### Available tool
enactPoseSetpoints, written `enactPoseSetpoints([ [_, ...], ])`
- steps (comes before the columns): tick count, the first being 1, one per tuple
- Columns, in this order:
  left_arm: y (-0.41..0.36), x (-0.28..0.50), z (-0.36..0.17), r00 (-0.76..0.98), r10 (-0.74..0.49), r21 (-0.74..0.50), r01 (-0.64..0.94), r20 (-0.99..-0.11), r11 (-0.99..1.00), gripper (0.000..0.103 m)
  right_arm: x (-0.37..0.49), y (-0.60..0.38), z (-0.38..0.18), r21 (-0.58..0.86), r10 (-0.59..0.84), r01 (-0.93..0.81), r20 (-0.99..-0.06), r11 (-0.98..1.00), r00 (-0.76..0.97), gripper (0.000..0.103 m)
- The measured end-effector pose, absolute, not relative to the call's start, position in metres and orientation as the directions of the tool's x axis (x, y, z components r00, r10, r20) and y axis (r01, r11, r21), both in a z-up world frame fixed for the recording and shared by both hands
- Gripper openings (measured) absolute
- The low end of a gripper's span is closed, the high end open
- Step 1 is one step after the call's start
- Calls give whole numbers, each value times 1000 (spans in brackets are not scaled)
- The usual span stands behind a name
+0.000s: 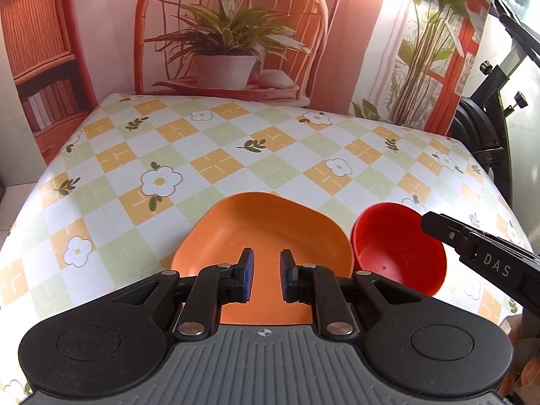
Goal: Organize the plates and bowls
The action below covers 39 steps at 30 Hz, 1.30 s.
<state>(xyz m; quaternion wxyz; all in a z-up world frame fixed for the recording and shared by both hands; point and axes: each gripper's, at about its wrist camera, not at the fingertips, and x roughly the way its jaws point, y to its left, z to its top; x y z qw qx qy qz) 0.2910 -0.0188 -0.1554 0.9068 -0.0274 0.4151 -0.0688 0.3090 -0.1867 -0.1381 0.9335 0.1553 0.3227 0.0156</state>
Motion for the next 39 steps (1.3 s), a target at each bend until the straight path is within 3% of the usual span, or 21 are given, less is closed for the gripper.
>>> enactPoseSetpoints([
  [12, -60, 297, -152, 617, -246, -163, 188, -748, 969, 17, 300, -248, -153, 325, 38, 209, -614, 922, 788, 17],
  [28, -71, 308, -167, 583, -249, -173, 184, -773, 968, 19, 301, -247, -190, 411, 150, 204, -679, 889, 718, 24],
  [39, -81, 308, -172, 570, -262, -171, 209, -779, 963, 19, 303, -247, -200, 457, 213, 172, -674, 873, 708, 15],
])
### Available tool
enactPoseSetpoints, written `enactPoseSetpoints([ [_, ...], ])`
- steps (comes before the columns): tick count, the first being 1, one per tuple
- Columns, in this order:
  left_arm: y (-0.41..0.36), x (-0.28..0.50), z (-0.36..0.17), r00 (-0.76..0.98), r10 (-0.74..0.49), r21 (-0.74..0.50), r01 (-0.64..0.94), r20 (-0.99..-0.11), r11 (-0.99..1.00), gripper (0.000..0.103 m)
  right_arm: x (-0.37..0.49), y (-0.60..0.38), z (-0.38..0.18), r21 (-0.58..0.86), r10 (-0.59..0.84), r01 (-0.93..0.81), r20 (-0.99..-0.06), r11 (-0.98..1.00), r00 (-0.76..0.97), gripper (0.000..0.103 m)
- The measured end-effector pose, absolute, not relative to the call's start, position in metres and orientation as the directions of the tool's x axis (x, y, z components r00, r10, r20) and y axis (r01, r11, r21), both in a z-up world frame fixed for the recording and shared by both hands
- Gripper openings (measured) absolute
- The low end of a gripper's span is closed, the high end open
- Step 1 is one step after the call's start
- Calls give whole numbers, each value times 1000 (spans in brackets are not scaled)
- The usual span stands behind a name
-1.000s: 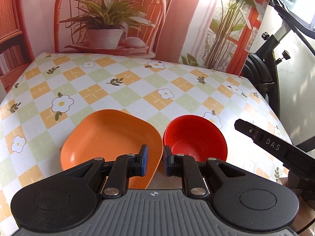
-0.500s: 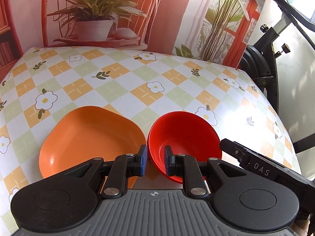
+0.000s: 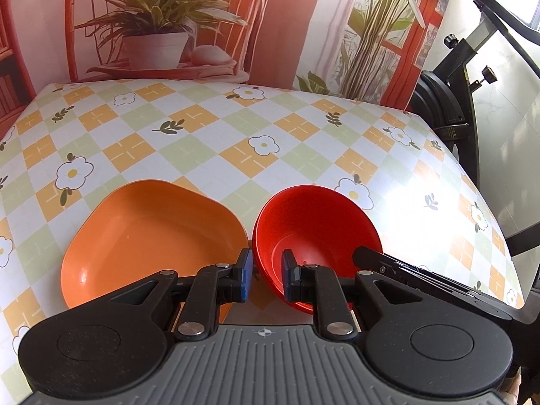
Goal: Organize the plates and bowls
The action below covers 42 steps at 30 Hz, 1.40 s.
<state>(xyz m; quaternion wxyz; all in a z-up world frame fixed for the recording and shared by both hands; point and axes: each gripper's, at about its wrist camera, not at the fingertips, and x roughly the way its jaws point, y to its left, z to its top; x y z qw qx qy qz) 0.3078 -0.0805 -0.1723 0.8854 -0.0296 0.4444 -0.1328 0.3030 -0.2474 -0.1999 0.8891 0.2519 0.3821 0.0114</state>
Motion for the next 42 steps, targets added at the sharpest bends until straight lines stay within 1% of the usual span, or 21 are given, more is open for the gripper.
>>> enactPoseSetpoints([
  [1, -81, 308, -173, 569, -262, -170, 210, -780, 963, 19, 304, -248, -200, 458, 214, 171, -673, 872, 708, 12],
  [3, -81, 308, -173, 571, -262, -169, 211, -778, 963, 19, 304, -248, -201, 457, 212, 176, -676, 872, 706, 10],
  [12, -87, 311, -183, 548, -297, -211, 216, -782, 953, 19, 304, -254, -207, 473, 210, 206, -684, 857, 699, 7],
  [19, -92, 314, -192, 537, -280, -202, 201, -796, 959, 19, 304, -255, -208, 488, 220, 206, -678, 848, 701, 7],
  [22, -89, 313, -192, 539, -295, -219, 202, -789, 955, 19, 304, -257, -208, 489, 219, 206, -677, 847, 703, 7],
  [29, -93, 309, -191, 548, -290, -196, 225, -785, 954, 19, 304, -255, -206, 473, 203, 213, -683, 855, 702, 7],
  [42, -77, 293, -172, 586, -327, -226, 241, -741, 944, 20, 297, -239, -170, 427, 164, 176, -647, 887, 745, 7],
])
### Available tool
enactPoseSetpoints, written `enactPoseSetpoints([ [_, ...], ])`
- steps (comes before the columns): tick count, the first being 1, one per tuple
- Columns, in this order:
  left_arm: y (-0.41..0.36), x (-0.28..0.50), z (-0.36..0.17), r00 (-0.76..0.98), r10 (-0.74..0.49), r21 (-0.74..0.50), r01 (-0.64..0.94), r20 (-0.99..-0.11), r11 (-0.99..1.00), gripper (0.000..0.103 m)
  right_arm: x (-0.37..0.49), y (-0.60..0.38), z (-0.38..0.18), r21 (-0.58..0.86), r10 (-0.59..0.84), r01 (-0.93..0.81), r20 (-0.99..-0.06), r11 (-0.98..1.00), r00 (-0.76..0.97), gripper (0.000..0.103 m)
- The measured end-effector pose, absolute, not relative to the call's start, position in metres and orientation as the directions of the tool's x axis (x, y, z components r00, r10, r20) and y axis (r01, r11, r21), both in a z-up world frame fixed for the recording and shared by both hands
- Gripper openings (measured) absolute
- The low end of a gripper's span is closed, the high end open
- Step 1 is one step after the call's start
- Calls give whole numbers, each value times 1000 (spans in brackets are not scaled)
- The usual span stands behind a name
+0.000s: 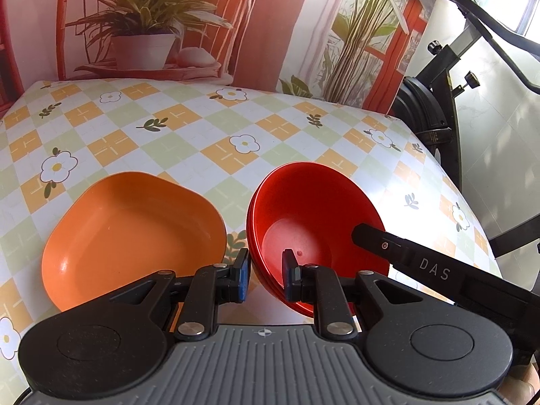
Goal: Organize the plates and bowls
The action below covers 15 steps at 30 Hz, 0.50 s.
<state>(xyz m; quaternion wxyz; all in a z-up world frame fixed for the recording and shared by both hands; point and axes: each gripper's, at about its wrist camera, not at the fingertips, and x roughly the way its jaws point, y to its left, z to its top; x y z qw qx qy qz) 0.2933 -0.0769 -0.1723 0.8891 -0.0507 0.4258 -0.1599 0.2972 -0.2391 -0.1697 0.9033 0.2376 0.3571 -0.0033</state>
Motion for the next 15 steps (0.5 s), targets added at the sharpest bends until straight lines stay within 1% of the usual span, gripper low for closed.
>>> enactPoseSetpoints([
  [7, -57, 283, -162, 612, -339, -247, 233, -715, 941, 21, 297, -216, -149, 390, 152, 148, -640, 909, 753, 7],
  [15, -25, 276, -149, 638, -343, -297, 183, -690, 937, 21, 300, -182, -131, 356, 168, 94, -637, 930, 752, 7],
])
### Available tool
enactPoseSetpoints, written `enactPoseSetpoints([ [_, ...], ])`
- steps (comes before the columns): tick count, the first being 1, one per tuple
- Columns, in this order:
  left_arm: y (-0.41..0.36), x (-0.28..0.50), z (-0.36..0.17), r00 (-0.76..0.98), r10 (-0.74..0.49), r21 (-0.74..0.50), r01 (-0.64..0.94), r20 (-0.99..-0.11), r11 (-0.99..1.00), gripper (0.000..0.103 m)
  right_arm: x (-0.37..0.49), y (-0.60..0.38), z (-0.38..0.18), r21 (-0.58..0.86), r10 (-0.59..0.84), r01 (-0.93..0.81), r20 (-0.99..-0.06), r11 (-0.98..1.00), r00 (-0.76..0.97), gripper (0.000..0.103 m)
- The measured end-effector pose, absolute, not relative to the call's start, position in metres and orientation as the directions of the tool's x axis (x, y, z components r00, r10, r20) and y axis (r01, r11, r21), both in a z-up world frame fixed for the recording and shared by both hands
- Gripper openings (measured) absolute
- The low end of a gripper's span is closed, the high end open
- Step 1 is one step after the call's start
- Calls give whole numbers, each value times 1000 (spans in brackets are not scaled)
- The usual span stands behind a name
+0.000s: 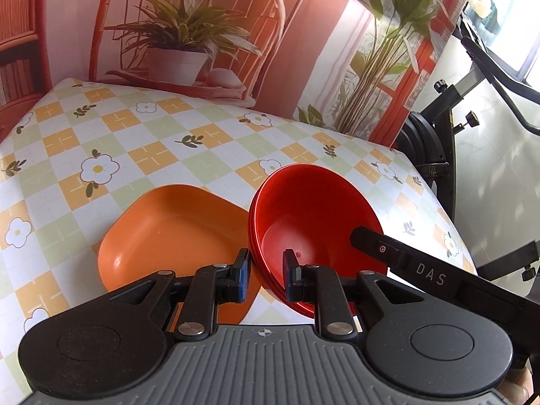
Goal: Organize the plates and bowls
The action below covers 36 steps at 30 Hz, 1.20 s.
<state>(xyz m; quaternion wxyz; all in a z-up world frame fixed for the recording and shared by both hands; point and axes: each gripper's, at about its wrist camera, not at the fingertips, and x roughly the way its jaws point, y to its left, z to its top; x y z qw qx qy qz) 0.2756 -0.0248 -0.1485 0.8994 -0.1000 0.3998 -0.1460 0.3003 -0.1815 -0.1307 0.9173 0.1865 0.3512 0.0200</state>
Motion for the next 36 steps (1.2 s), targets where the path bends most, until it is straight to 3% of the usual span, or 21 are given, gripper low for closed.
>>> enactPoseSetpoints([
  [15, 31, 265, -136, 690, -335, -358, 116, -642, 926, 21, 312, -116, -113, 283, 191, 6, -661, 959, 725, 8],
  [36, 74, 283, -178, 641, -349, -432, 30, -683, 901, 20, 338, -61, -135, 190, 175, -48, -737, 981, 652, 9],
])
